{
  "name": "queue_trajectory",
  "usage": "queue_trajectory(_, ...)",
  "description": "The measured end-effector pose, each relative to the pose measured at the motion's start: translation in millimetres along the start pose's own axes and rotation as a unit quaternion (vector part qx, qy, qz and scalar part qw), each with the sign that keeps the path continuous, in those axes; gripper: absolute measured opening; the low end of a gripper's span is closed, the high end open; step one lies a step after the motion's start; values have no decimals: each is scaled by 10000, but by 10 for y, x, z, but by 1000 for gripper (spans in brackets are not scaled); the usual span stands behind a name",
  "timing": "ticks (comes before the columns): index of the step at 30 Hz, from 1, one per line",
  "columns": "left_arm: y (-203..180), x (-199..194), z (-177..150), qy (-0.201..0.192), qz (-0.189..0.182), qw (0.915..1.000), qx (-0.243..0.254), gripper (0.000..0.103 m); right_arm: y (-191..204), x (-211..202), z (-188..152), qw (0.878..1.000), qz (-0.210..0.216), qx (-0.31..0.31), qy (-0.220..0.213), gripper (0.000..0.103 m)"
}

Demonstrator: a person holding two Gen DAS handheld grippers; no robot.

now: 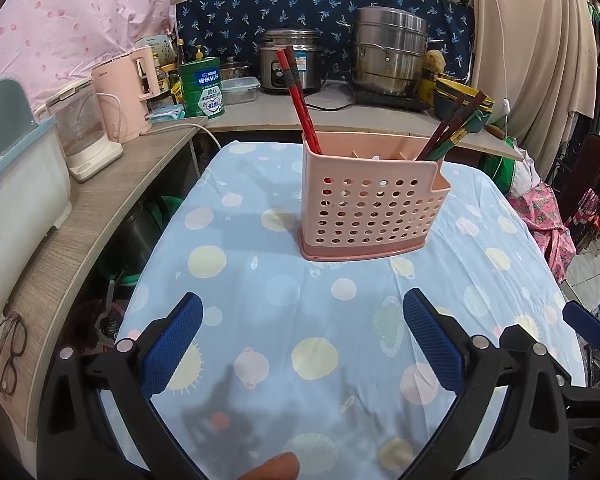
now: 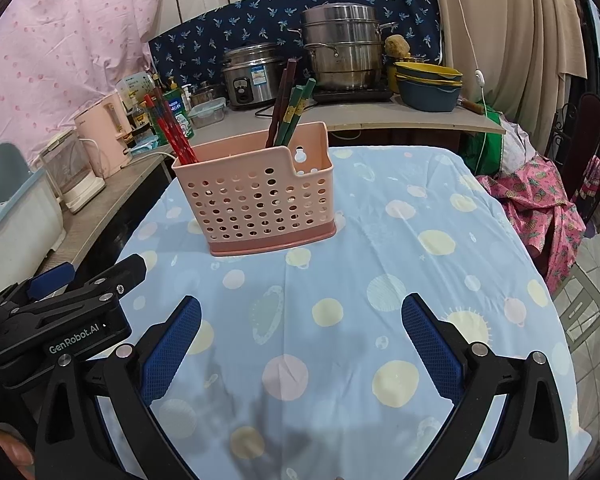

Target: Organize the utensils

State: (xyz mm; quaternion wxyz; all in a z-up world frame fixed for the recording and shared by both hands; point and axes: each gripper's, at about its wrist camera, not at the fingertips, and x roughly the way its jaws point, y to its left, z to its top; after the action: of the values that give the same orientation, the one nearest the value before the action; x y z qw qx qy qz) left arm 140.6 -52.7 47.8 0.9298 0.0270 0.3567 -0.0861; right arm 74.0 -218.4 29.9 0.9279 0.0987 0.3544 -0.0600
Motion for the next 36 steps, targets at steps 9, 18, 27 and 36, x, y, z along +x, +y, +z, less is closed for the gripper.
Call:
queue_trajectory(9, -3, -11, 1, 1, 84, 10000, 10, 96, -2, 0, 2, 10000, 4, -9, 10, 97)
queue_trajectory(18, 1, 2, -9, 25, 134, 9999, 34, 96, 3, -4, 3, 10000, -1, -21, 13, 97)
queue_trajectory(27, 22, 19, -12, 36, 211, 9998, 44, 96, 38, 9, 8, 10000, -23, -68, 44, 97)
queue_trajectory(36, 50, 50, -9, 146, 150, 9998, -10, 96, 46, 15, 10, 10000, -30, -78, 45, 97)
